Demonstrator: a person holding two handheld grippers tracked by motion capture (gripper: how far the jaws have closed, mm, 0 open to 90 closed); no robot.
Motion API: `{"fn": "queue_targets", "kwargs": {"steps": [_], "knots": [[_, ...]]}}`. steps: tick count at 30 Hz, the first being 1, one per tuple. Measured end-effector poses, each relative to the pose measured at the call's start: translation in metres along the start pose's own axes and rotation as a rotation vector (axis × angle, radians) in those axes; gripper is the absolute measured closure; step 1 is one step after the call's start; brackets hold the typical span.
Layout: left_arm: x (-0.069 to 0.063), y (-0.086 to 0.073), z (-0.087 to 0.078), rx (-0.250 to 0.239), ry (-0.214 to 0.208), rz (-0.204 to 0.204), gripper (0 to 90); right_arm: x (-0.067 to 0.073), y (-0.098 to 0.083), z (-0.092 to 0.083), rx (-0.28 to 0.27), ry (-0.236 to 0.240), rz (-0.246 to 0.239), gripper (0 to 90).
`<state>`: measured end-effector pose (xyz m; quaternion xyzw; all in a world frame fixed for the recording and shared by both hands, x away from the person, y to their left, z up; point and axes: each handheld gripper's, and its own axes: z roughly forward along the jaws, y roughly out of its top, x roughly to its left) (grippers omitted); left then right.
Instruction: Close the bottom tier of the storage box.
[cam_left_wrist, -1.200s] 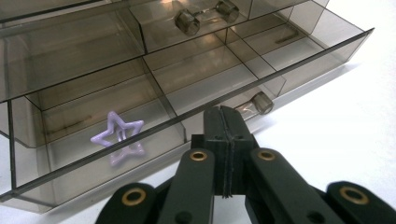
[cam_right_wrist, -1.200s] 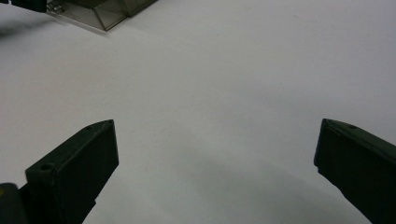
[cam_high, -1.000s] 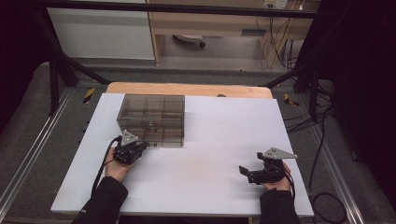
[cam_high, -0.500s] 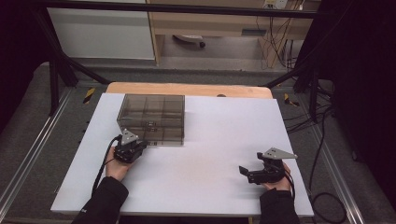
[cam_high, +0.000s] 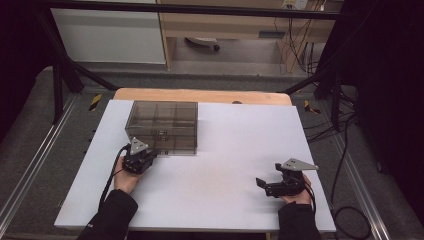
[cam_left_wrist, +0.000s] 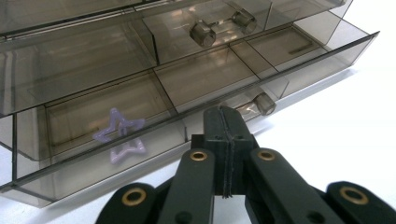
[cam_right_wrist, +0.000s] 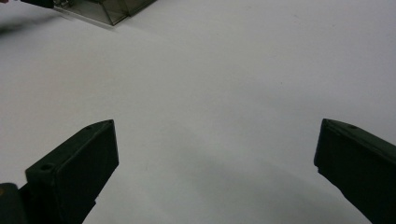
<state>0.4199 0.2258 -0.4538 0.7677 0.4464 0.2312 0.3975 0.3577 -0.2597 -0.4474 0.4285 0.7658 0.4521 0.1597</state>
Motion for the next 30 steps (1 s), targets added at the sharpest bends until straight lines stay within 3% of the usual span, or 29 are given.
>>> {"fn": "queue_targets", "kwargs": {"steps": [30], "knots": [[0.004, 0.007, 0.011, -0.011, 0.024, -0.01, 90.0, -0.001, 0.0, -0.001, -0.003, -0.001, -0.001, 0.7]]}}
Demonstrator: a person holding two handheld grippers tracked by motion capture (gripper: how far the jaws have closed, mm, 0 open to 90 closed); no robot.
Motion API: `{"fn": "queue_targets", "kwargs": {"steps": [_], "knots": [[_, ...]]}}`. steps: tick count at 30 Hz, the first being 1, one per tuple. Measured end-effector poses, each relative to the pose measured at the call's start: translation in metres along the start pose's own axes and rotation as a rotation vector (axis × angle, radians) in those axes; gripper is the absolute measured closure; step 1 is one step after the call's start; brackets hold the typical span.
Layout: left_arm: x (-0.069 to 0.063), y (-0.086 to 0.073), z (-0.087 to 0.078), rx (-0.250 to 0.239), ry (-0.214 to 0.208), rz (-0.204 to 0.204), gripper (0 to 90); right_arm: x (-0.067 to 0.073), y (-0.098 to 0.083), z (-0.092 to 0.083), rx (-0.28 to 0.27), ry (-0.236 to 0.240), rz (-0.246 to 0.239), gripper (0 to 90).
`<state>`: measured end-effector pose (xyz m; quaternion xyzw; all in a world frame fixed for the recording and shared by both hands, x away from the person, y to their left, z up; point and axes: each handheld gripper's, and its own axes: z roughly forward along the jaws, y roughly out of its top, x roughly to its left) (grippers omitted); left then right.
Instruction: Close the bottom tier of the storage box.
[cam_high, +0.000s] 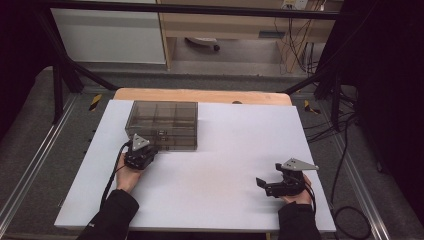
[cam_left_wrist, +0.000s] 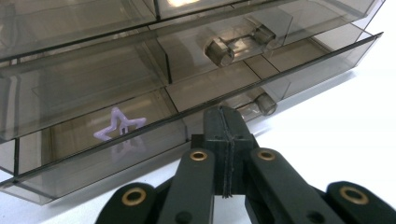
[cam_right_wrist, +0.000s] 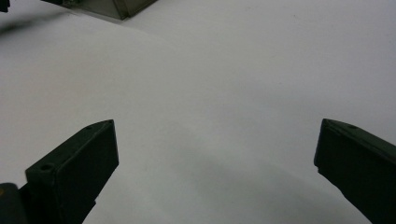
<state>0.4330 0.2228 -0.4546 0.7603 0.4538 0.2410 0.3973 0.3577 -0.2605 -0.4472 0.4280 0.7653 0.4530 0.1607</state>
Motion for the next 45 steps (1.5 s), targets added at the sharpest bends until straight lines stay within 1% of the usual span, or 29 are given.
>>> {"fn": "queue_targets", "kwargs": {"steps": [12, 24, 35, 41, 45], "knots": [[0.001, 0.002, 0.004, -0.005, 0.008, -0.003, 90.0, 0.0, 0.0, 0.0, 0.002, 0.0, -0.001, 0.7], [0.003, 0.004, 0.006, -0.002, 0.006, -0.011, 90.0, 0.0, 0.0, 0.001, 0.002, 0.001, 0.0, 0.7], [0.004, 0.007, 0.01, 0.003, 0.019, -0.009, 90.0, 0.0, 0.0, 0.0, -0.001, 0.0, -0.001, 0.6], [0.004, 0.007, 0.01, 0.007, 0.023, -0.008, 90.0, 0.0, 0.0, 0.0, 0.0, 0.0, -0.001, 0.7], [0.003, 0.007, 0.005, 0.01, 0.021, -0.006, 90.0, 0.001, 0.0, 0.0, 0.003, 0.0, 0.002, 0.6]]}}
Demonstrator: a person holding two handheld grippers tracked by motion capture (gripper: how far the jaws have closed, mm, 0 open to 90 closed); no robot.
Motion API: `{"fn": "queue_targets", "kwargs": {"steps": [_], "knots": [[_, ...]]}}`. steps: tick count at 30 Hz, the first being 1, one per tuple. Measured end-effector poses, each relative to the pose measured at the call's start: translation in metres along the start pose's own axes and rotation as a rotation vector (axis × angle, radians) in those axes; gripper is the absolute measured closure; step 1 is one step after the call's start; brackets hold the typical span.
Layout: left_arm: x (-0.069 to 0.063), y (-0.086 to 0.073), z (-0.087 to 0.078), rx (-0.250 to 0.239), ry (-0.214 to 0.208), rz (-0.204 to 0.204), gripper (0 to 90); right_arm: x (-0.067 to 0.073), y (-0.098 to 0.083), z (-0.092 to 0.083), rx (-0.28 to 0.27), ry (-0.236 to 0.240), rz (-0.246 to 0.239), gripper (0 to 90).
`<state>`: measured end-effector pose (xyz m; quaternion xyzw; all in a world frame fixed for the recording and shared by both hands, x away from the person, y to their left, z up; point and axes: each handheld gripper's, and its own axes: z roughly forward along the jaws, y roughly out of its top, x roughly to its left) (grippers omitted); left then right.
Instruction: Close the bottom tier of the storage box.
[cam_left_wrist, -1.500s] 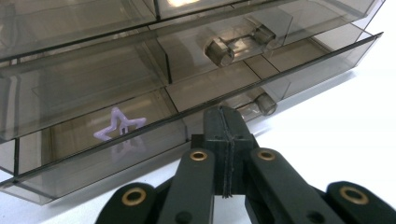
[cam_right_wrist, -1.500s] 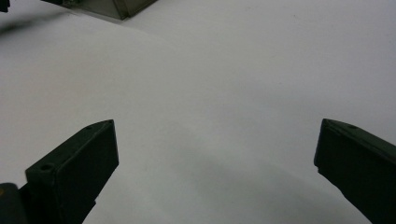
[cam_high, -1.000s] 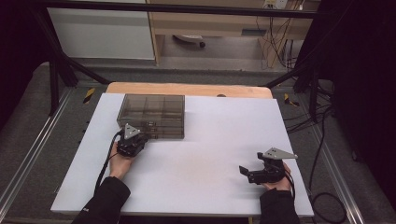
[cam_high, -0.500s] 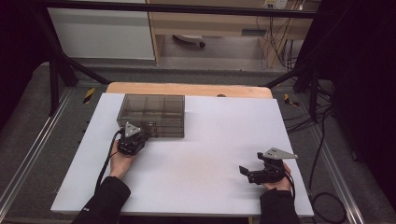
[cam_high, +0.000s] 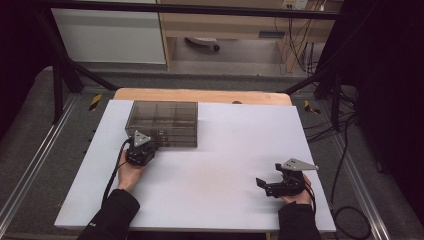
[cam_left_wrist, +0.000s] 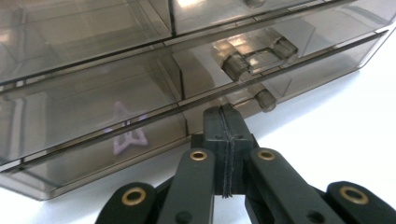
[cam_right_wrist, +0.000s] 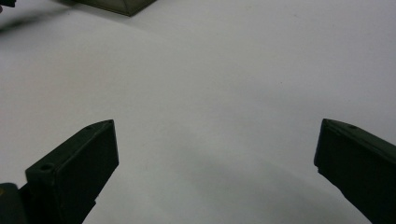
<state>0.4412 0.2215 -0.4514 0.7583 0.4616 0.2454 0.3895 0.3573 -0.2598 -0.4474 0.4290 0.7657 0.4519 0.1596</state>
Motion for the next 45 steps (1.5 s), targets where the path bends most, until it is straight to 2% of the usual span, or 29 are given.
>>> {"fn": "queue_targets", "kwargs": {"steps": [4, 9, 10, 12, 18, 22, 24, 30, 36, 45], "knots": [[-0.002, -0.001, -0.01, 0.0, -0.016, 0.011, 89.1, -0.001, 0.0, 0.0, -0.003, -0.001, -0.003, 0.7], [-0.005, -0.005, -0.022, 0.004, -0.028, 0.039, 81.8, 0.0, 0.0, 0.0, -0.003, -0.001, -0.001, 0.6], [-0.005, -0.007, -0.028, 0.003, -0.041, 0.044, 76.1, 0.0, 0.0, 0.0, -0.001, -0.002, -0.001, 0.6], [-0.005, -0.012, -0.034, 0.007, -0.059, 0.044, 70.8, 0.0, 0.0, 0.0, -0.001, -0.002, -0.002, 0.6], [-0.007, -0.021, -0.046, -0.012, -0.082, 0.067, 48.1, 0.001, 0.0, 0.0, -0.004, -0.002, -0.001, 0.6], [-0.008, -0.026, -0.052, 0.003, -0.119, 0.082, 34.8, 0.0, 0.0, 0.0, -0.006, -0.002, -0.001, 0.6], [-0.008, -0.029, -0.054, 0.002, -0.146, 0.084, 29.4, 0.0, 0.0, -0.001, -0.005, -0.001, -0.002, 0.6], [-0.004, -0.037, -0.066, -0.015, -0.173, 0.065, 18.5, 0.001, 0.0, -0.001, -0.007, -0.001, -0.002, 0.6], [0.001, -0.045, -0.079, -0.019, -0.162, 0.073, 10.1, 0.001, 0.0, -0.001, -0.002, 0.004, -0.002, 0.5], [0.012, -0.055, -0.093, -0.005, -0.139, 0.065, 4.2, 0.001, -0.001, -0.001, 0.001, 0.007, -0.004, 0.6]]}}
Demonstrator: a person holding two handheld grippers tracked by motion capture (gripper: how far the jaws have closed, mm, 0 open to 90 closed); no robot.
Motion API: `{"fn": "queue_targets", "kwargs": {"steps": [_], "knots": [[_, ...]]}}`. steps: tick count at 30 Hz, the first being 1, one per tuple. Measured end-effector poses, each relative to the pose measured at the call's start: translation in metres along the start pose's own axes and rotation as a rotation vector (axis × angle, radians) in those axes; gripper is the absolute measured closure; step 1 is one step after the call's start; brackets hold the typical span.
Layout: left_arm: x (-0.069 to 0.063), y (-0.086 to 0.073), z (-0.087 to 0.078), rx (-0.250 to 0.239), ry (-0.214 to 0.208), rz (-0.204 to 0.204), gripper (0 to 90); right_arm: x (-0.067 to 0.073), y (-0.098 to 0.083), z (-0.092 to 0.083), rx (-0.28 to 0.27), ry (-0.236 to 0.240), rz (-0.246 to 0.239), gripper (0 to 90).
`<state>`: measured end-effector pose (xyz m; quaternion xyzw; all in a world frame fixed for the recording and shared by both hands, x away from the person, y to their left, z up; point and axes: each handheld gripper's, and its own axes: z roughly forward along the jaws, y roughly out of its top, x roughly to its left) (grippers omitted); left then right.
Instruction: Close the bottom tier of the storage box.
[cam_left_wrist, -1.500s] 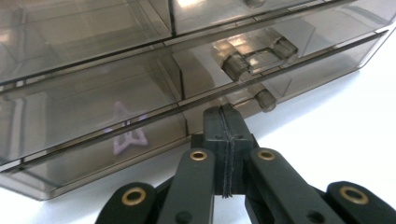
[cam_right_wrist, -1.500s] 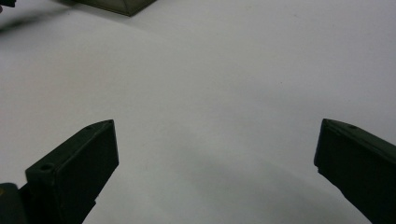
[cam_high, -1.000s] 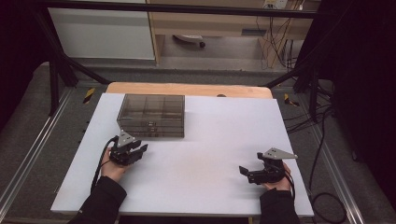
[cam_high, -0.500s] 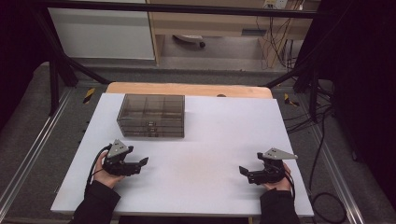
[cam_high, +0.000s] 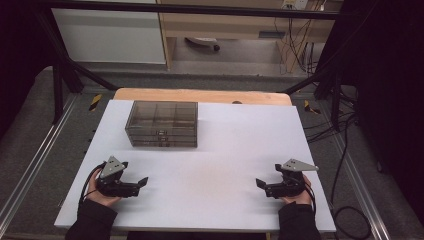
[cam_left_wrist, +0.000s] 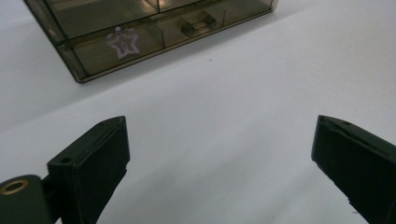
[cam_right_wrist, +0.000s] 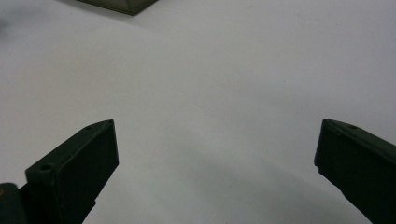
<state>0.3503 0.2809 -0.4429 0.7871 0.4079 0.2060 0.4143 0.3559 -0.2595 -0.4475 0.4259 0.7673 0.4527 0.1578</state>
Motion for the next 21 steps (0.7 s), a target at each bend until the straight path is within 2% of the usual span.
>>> {"fn": "queue_targets", "kwargs": {"steps": [3, 8, 21], "knots": [[0.0024, -0.0022, -0.0019, 0.01, 0.001, -0.009, 3.0, 0.0, -0.0002, 0.0003, 0.001, 0.001, -0.001, 0.6], [0.0038, -0.0047, -0.0024, 0.03, -0.003, 0.0, 2.1, 0.0001, -0.0003, 0.0006, 0.005, 0.004, 0.003, 0.5], [0.0059, -0.0064, -0.0022, 0.034, 0.003, -0.012, 2.4, 0.001, -0.0006, 0.0021, 0.014, 0.007, 0.002, 0.5]]}}
